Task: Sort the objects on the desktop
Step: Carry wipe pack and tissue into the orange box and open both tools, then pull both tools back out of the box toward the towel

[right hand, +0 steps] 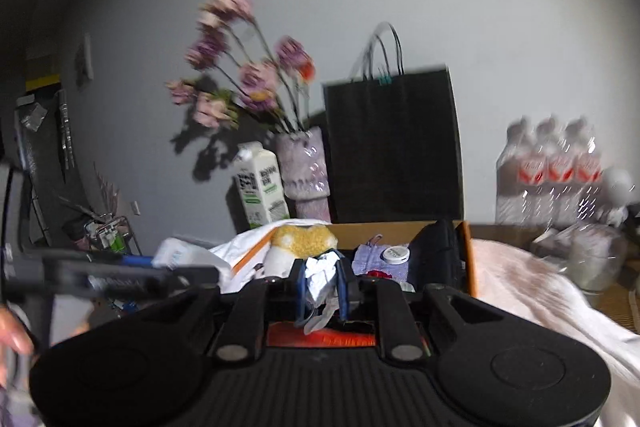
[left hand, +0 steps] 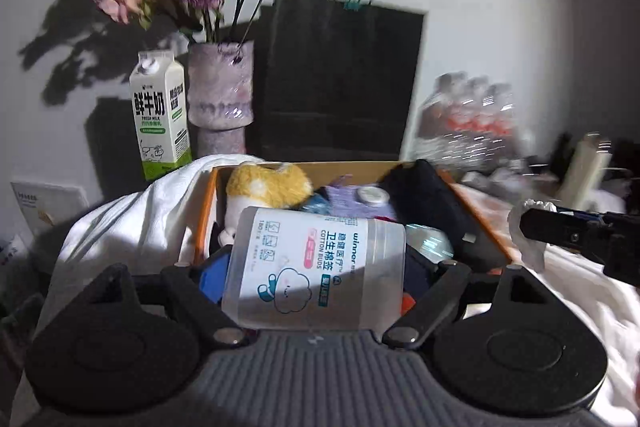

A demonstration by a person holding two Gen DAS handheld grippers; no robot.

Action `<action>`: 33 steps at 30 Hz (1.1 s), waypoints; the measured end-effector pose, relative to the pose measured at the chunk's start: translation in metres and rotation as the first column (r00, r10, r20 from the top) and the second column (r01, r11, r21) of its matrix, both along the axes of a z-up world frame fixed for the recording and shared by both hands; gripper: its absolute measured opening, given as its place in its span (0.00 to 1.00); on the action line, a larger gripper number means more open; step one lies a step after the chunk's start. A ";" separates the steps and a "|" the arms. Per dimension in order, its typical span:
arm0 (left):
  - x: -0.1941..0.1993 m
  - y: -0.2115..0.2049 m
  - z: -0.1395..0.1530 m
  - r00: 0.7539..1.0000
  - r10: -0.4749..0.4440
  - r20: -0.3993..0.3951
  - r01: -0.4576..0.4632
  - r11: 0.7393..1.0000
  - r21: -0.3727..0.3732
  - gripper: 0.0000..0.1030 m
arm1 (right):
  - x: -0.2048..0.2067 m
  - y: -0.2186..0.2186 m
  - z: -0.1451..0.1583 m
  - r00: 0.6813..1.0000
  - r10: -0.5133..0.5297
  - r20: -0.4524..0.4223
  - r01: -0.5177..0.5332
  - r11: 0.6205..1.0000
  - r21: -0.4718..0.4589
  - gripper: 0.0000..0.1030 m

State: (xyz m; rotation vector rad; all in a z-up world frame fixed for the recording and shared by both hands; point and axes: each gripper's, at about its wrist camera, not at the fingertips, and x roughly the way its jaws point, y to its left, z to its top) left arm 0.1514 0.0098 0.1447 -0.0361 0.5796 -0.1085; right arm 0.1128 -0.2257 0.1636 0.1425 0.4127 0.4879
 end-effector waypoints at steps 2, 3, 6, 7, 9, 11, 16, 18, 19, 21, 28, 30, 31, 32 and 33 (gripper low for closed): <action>0.034 -0.003 -0.012 0.998 0.009 -0.057 -0.010 1.000 -0.009 0.82 | 0.039 0.007 -0.005 0.997 0.013 -0.070 -0.013 1.000 -0.005 0.14; 0.049 -0.002 -0.018 0.997 0.019 -0.080 -0.021 1.000 -0.018 0.82 | 0.057 0.011 -0.007 0.996 0.005 -0.089 -0.006 1.000 -0.002 0.14; 0.086 -0.007 -0.037 0.988 0.000 -0.155 -0.006 0.999 -0.037 0.83 | 0.105 0.024 -0.013 0.991 -0.020 -0.131 0.015 0.999 -0.041 0.14; 0.096 -0.008 -0.043 0.983 -0.001 -0.181 -0.007 0.999 -0.043 0.83 | 0.121 0.029 -0.016 0.989 -0.028 -0.147 0.019 0.998 -0.065 0.14; 0.111 -0.009 -0.052 0.976 0.014 -0.216 -0.025 0.998 -0.050 0.83 | 0.152 0.039 -0.026 0.983 -0.053 -0.178 0.033 0.993 -0.114 0.14; 0.120 -0.008 -0.057 0.969 0.003 -0.245 -0.017 0.998 -0.054 0.84 | 0.176 0.047 -0.038 0.973 -0.081 -0.214 0.046 0.986 -0.161 0.18; 0.117 0.001 -0.041 0.986 0.006 -0.167 -0.014 0.999 -0.047 0.88 | 0.209 0.049 -0.062 0.954 -0.156 -0.255 0.094 0.966 -0.240 0.40; 0.114 0.003 -0.030 0.991 0.030 -0.133 -0.034 0.999 -0.023 0.91 | 0.205 0.045 -0.061 0.956 -0.167 -0.241 0.110 0.966 -0.233 0.46; 0.114 0.005 -0.026 0.991 0.039 -0.127 -0.042 0.999 -0.016 0.91 | 0.203 0.044 -0.059 0.958 -0.168 -0.235 0.113 0.967 -0.228 0.48; 0.114 0.009 -0.018 0.988 0.067 -0.137 -0.069 0.998 -0.012 0.93 | 0.195 0.041 -0.054 0.960 -0.167 -0.227 0.116 0.969 -0.220 0.49; 0.069 0.014 -0.014 0.986 0.119 -0.114 -0.112 0.992 0.060 0.93 | 0.141 0.036 -0.035 0.975 -0.136 -0.179 0.092 0.968 -0.232 0.60; 0.041 0.014 -0.015 0.990 0.114 -0.086 -0.110 0.993 0.051 0.93 | 0.112 0.035 -0.035 0.981 -0.122 -0.150 0.084 0.967 -0.239 0.64; 0.027 0.013 -0.017 0.992 0.099 -0.081 -0.096 0.994 0.044 0.93 | 0.096 0.034 -0.036 0.984 -0.117 -0.132 0.082 0.967 -0.241 0.67; 0.012 0.012 -0.019 0.994 0.080 -0.074 -0.078 0.996 0.036 0.93 | 0.079 0.034 -0.038 0.987 -0.110 -0.115 0.080 0.966 -0.245 0.71; -0.004 0.011 -0.022 0.996 0.064 -0.068 -0.062 0.998 0.033 0.94 | 0.063 0.033 -0.042 0.990 -0.102 -0.101 0.074 0.965 -0.253 0.71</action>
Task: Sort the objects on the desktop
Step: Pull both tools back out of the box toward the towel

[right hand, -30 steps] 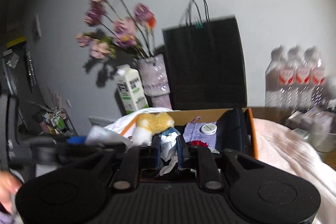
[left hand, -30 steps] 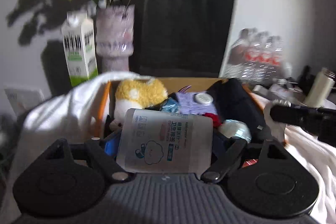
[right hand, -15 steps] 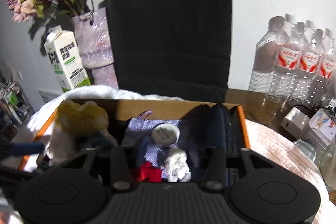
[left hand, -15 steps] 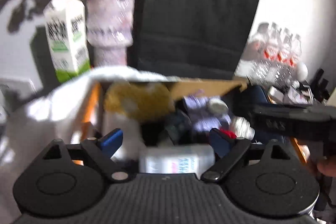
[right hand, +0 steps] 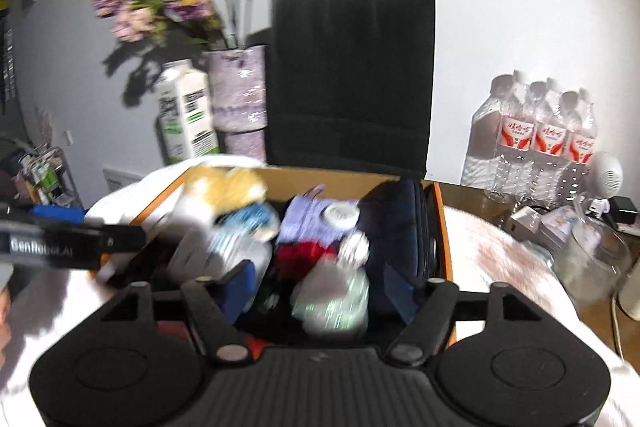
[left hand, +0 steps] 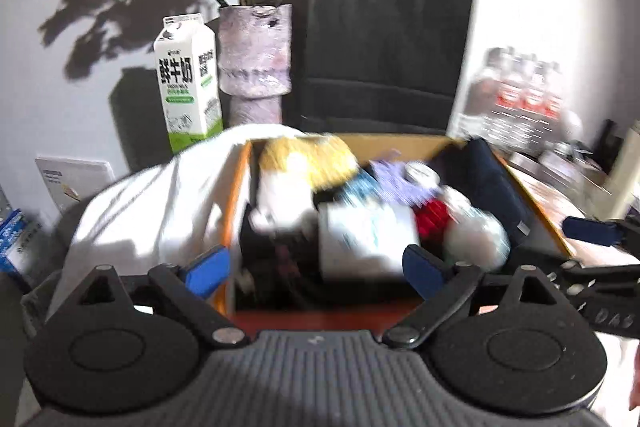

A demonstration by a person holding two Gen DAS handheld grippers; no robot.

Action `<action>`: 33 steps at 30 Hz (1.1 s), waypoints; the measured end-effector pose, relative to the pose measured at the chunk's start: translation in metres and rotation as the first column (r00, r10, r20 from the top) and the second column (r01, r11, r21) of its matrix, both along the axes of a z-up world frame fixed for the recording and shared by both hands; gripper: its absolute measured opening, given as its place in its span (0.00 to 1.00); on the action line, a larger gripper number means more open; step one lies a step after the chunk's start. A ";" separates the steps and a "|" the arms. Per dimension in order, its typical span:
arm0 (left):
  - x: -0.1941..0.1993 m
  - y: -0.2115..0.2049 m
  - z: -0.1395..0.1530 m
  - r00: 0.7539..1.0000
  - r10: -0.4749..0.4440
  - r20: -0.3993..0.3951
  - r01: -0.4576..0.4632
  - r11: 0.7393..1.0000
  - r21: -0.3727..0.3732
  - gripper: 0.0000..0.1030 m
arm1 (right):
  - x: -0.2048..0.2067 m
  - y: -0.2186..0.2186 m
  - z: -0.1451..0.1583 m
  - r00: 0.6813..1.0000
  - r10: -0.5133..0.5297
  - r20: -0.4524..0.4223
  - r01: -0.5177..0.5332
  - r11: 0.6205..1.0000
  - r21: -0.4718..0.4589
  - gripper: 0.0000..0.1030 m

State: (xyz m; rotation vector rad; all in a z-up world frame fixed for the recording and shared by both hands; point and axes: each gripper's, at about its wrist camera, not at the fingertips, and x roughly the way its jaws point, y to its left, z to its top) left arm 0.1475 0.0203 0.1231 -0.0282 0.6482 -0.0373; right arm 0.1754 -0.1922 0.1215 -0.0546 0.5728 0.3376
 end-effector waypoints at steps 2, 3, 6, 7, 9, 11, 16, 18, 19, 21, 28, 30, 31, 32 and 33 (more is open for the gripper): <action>-0.030 -0.004 -0.005 0.999 -0.031 0.011 0.031 0.999 0.011 0.94 | -0.033 -0.001 -0.010 1.000 0.008 0.011 -0.008 1.000 -0.013 0.72; -0.045 -0.006 -0.008 0.999 -0.044 0.015 0.044 0.999 0.016 0.95 | -0.048 -0.002 -0.015 1.000 0.013 0.008 -0.013 1.000 -0.018 0.73; -0.088 -0.011 -0.020 0.997 -0.071 0.033 0.070 0.997 0.033 0.96 | -0.088 -0.008 -0.031 1.000 0.013 -0.010 -0.013 1.000 0.003 0.76; -0.100 -0.013 -0.024 0.997 -0.072 0.034 0.070 0.997 0.037 0.96 | -0.102 -0.010 -0.036 1.000 0.012 -0.014 -0.011 1.000 0.014 0.77; -0.121 -0.015 -0.033 0.997 -0.077 0.020 0.076 0.997 0.034 0.96 | -0.126 -0.015 -0.045 1.000 0.002 -0.016 -0.001 1.000 0.029 0.81; -0.140 -0.014 -0.039 0.998 -0.064 -0.003 0.064 0.998 -0.002 0.96 | -0.145 -0.019 -0.053 0.999 -0.002 -0.041 0.004 0.999 0.037 0.83; -0.179 -0.017 -0.055 0.996 -0.064 -0.066 0.060 0.996 -0.061 0.96 | -0.186 -0.024 -0.068 0.997 -0.011 -0.080 0.016 0.998 0.062 0.85; -0.193 -0.021 -0.058 0.992 -0.085 -0.093 0.079 0.995 -0.068 0.96 | -0.201 -0.029 -0.073 0.996 -0.033 -0.083 0.039 0.996 0.078 0.85; -0.201 -0.024 -0.056 0.990 -0.107 -0.092 0.101 0.993 -0.067 0.96 | -0.207 -0.031 -0.076 0.995 -0.040 -0.087 0.047 0.996 0.080 0.85; -0.216 -0.027 -0.047 0.991 -0.119 -0.065 0.116 0.992 -0.049 0.96 | -0.215 -0.035 -0.079 0.994 -0.052 -0.096 0.059 0.995 0.075 0.85; -0.230 -0.032 -0.036 0.996 -0.085 0.008 0.085 0.996 0.009 0.97 | -0.235 -0.044 -0.070 0.995 -0.076 -0.067 0.082 0.992 0.099 0.85; -0.227 -0.034 -0.044 0.997 -0.077 -0.007 0.077 0.997 0.030 0.97 | -0.238 -0.044 -0.068 0.995 -0.079 -0.058 0.084 0.991 0.101 0.85; -0.226 -0.034 -0.049 0.997 -0.079 -0.014 0.079 0.996 0.032 0.97 | -0.239 -0.043 -0.068 0.995 -0.078 -0.056 0.084 0.991 0.100 0.85; -0.226 -0.034 -0.053 0.996 -0.082 -0.020 0.082 0.996 0.031 0.97 | -0.239 -0.042 -0.068 0.995 -0.079 -0.055 0.084 0.992 0.099 0.85; -0.225 -0.034 -0.056 0.996 -0.084 -0.028 0.085 0.996 0.029 0.97 | -0.239 -0.042 -0.069 0.995 -0.081 -0.055 0.086 0.992 0.097 0.85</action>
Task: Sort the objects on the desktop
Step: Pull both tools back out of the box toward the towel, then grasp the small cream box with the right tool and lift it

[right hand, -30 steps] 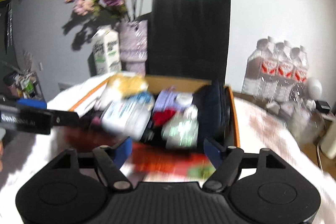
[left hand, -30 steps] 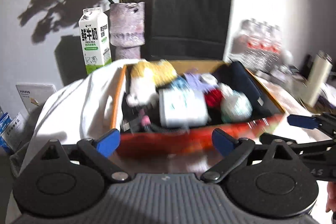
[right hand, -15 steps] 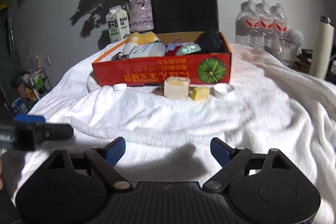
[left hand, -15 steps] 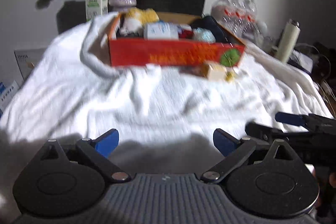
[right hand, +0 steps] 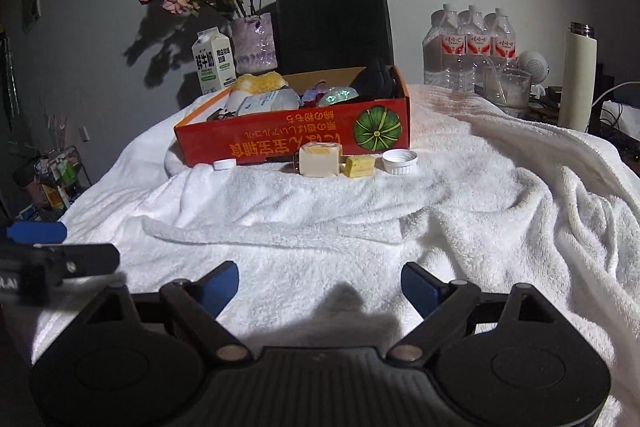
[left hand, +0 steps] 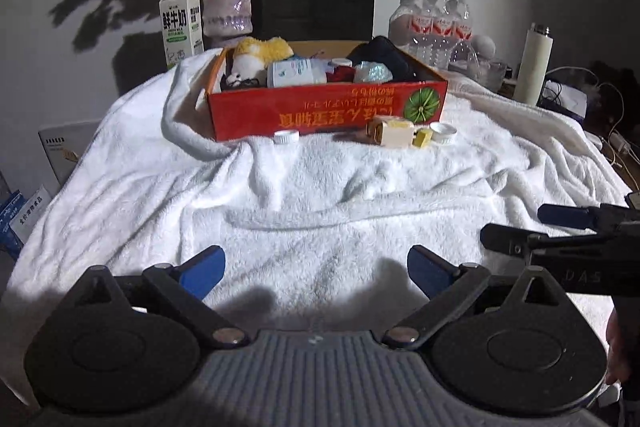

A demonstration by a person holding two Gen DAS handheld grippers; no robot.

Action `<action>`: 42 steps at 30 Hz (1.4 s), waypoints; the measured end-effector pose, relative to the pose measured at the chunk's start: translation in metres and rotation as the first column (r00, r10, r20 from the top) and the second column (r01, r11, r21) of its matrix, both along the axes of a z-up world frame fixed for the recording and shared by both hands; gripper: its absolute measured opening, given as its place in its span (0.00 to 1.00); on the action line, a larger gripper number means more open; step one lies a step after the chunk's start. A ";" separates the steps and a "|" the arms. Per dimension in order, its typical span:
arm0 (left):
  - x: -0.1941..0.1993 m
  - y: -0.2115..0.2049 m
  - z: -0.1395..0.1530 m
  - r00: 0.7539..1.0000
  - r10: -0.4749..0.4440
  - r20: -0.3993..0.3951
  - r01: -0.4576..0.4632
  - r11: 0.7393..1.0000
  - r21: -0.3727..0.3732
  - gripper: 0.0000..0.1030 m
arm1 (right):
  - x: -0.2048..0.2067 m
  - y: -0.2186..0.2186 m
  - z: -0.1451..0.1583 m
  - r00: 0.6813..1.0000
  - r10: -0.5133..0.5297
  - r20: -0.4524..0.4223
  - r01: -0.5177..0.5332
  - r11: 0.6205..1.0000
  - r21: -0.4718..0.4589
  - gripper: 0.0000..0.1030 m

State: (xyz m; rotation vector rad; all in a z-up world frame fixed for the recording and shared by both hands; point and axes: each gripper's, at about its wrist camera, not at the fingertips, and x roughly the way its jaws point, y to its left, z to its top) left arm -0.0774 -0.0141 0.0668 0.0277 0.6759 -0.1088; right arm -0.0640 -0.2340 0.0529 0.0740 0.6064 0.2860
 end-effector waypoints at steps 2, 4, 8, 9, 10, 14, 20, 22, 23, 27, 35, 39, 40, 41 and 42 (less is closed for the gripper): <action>0.003 0.001 -0.006 1.000 0.005 -0.012 -0.005 1.000 -0.001 0.97 | 0.001 0.001 -0.002 1.000 -0.001 -0.002 0.001 1.000 0.001 0.85; 0.008 0.003 -0.010 1.000 0.012 -0.018 -0.012 1.000 0.000 0.97 | 0.004 0.002 -0.006 1.000 -0.005 -0.008 0.005 1.000 0.003 0.85; 0.024 0.008 -0.012 0.999 0.030 -0.020 -0.030 1.000 0.003 0.97 | 0.010 0.002 -0.009 1.000 -0.007 0.004 0.007 1.000 0.007 0.85; 0.029 0.008 -0.012 0.999 0.034 -0.019 -0.034 0.999 0.006 0.96 | 0.012 0.002 -0.008 1.000 -0.008 0.013 0.008 1.000 0.007 0.85; 0.034 0.007 -0.012 0.999 0.034 -0.016 -0.034 0.999 0.011 0.95 | 0.014 0.001 -0.008 1.000 -0.007 0.023 0.007 1.000 0.006 0.85; 0.058 0.004 -0.007 1.000 0.011 0.021 -0.012 1.000 0.024 0.95 | 0.026 0.004 -0.006 0.998 0.004 0.058 -0.004 1.000 -0.004 0.82; 0.114 0.004 -0.006 0.999 -0.023 0.049 0.022 1.000 0.021 0.86 | 0.067 0.019 -0.005 0.997 0.036 0.073 -0.031 0.997 -0.072 0.74; 0.133 0.008 -0.005 0.998 -0.011 0.063 0.010 1.000 0.025 0.83 | 0.081 0.021 -0.001 0.995 0.039 0.089 -0.033 0.997 -0.073 0.74; 0.143 0.012 -0.006 0.997 -0.014 0.077 0.012 1.000 0.023 0.83 | 0.089 0.023 0.001 0.995 0.041 0.096 -0.034 0.997 -0.075 0.73; 0.183 0.022 -0.018 0.998 0.001 0.062 -0.002 1.000 0.011 0.72 | 0.124 0.030 0.008 0.990 0.061 0.123 -0.056 0.998 -0.042 0.70; 0.211 0.030 -0.043 1.000 -0.004 0.021 0.005 0.998 -0.061 0.38 | 0.178 0.048 -0.014 0.998 0.038 0.056 -0.037 0.999 -0.014 0.45; 0.213 0.032 -0.049 1.000 0.003 0.014 -0.002 0.997 -0.075 0.29 | 0.173 0.051 -0.020 0.996 0.045 0.083 -0.043 0.999 -0.023 0.45; 0.212 0.031 -0.049 1.000 0.005 0.018 -0.003 0.998 -0.070 0.29 | 0.172 0.052 -0.021 0.995 0.049 0.089 -0.047 0.998 -0.032 0.46; 0.210 0.031 -0.050 1.000 0.007 0.024 -0.005 0.998 -0.066 0.29 | 0.171 0.052 -0.022 0.994 0.050 0.096 -0.047 0.998 -0.034 0.47; 0.208 0.030 -0.050 0.999 0.010 0.032 -0.008 0.998 -0.061 0.29 | 0.171 0.052 -0.023 0.994 0.051 0.097 -0.049 0.998 -0.033 0.50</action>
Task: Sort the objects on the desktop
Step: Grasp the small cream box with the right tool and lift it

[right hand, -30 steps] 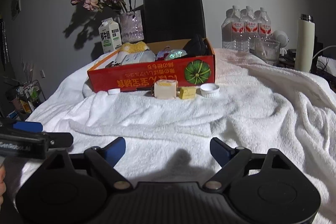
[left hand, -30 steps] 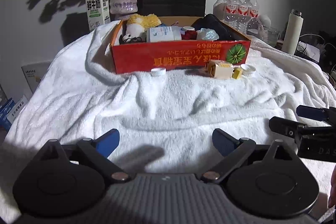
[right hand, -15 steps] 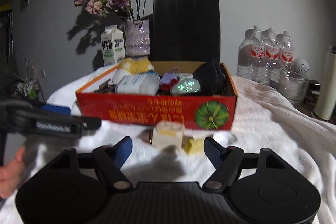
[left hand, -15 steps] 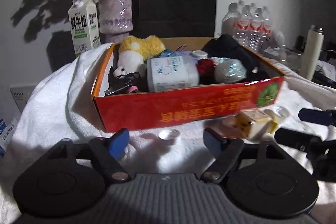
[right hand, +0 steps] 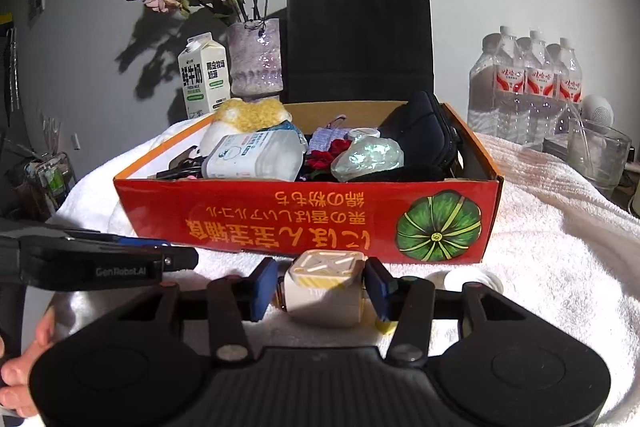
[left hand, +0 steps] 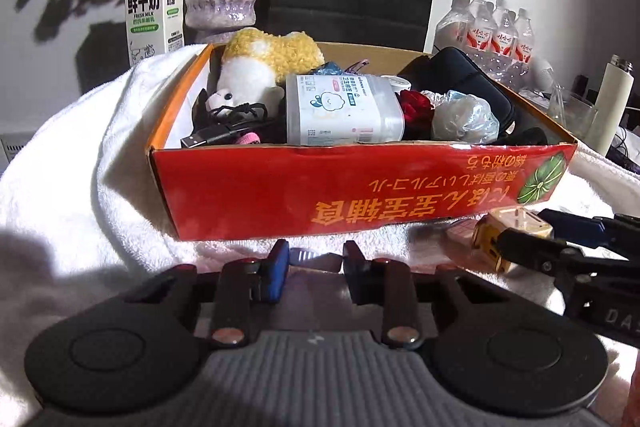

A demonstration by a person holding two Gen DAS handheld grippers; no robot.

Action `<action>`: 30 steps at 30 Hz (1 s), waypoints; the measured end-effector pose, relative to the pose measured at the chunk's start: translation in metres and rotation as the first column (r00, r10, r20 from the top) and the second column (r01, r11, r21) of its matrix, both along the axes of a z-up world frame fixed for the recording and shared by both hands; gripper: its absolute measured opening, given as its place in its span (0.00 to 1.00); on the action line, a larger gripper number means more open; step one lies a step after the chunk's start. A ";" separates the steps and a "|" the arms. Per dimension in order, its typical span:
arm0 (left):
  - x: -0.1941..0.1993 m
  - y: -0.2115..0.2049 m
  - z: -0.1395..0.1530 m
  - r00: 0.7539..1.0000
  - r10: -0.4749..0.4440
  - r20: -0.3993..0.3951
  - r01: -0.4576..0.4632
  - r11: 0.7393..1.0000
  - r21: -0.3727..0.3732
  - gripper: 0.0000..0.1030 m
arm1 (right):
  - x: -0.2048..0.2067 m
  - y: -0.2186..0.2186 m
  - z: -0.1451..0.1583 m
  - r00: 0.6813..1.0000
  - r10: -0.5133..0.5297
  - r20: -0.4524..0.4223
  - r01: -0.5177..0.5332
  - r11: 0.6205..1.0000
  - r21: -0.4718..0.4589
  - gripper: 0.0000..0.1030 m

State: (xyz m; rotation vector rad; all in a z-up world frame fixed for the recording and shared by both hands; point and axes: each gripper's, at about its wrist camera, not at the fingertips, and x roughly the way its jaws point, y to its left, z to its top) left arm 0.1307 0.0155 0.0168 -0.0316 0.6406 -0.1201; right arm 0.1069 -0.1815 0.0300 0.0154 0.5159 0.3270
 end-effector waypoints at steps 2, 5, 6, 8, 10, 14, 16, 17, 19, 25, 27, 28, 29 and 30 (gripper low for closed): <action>-0.005 -0.001 0.003 1.000 0.018 0.012 -0.018 1.000 0.008 0.29 | 0.002 0.001 -0.003 1.000 -0.018 -0.015 0.018 1.000 -0.017 0.51; -0.021 -0.001 0.015 0.998 0.034 0.048 -0.034 0.999 -0.001 0.29 | 0.001 0.001 -0.003 1.000 -0.013 -0.004 0.013 1.000 -0.015 0.50; -0.028 -0.002 0.019 0.998 0.034 0.061 -0.034 0.999 -0.004 0.29 | 0.000 0.000 -0.003 1.000 -0.013 -0.003 0.013 1.000 -0.012 0.50; -0.042 -0.003 0.025 0.996 0.046 0.074 -0.045 0.999 -0.012 0.29 | -0.001 0.000 -0.002 1.000 -0.008 -0.003 0.008 1.000 -0.008 0.50; -0.053 -0.003 0.029 0.996 0.052 0.065 -0.051 0.998 -0.024 0.29 | -0.004 0.000 -0.001 1.000 -0.003 0.011 0.003 1.000 0.002 0.50; -0.073 -0.001 0.034 0.997 0.072 0.039 -0.072 0.997 -0.019 0.29 | -0.020 0.006 0.010 0.999 0.022 0.042 -0.022 1.000 0.007 0.50; -0.086 0.002 0.037 0.996 0.077 0.039 -0.076 0.997 -0.025 0.29 | -0.036 0.008 0.018 0.997 0.031 0.071 -0.032 0.999 0.006 0.50; -0.092 0.003 0.040 0.996 0.080 0.037 -0.078 0.996 -0.031 0.29 | -0.045 0.008 0.022 0.996 0.036 0.082 -0.037 0.999 0.010 0.50; -0.105 0.003 0.043 0.996 0.083 0.040 -0.082 0.996 -0.033 0.29 | -0.066 0.004 0.028 0.995 0.033 0.097 -0.035 0.999 0.020 0.50; -0.138 -0.002 0.050 0.995 0.093 0.046 -0.092 0.995 -0.030 0.29 | -0.119 -0.018 0.037 0.995 0.010 0.100 -0.014 0.999 0.042 0.50; -0.148 -0.006 0.049 0.995 0.089 0.043 -0.088 0.996 -0.027 0.29 | -0.136 -0.023 0.038 0.993 0.008 0.116 -0.010 1.000 0.022 0.50; -0.153 -0.009 0.048 0.996 0.084 0.038 -0.083 0.996 -0.021 0.29 | -0.143 -0.026 0.038 0.993 0.007 0.121 -0.008 1.000 0.012 0.50; -0.157 -0.013 0.047 0.996 0.083 0.031 -0.083 0.996 -0.013 0.29 | -0.149 -0.028 0.037 0.993 0.005 0.118 -0.006 1.000 0.007 0.50; -0.160 -0.015 0.046 0.996 0.083 0.026 -0.082 0.997 -0.006 0.29 | -0.154 -0.031 0.035 0.994 0.002 0.109 -0.003 1.000 0.007 0.50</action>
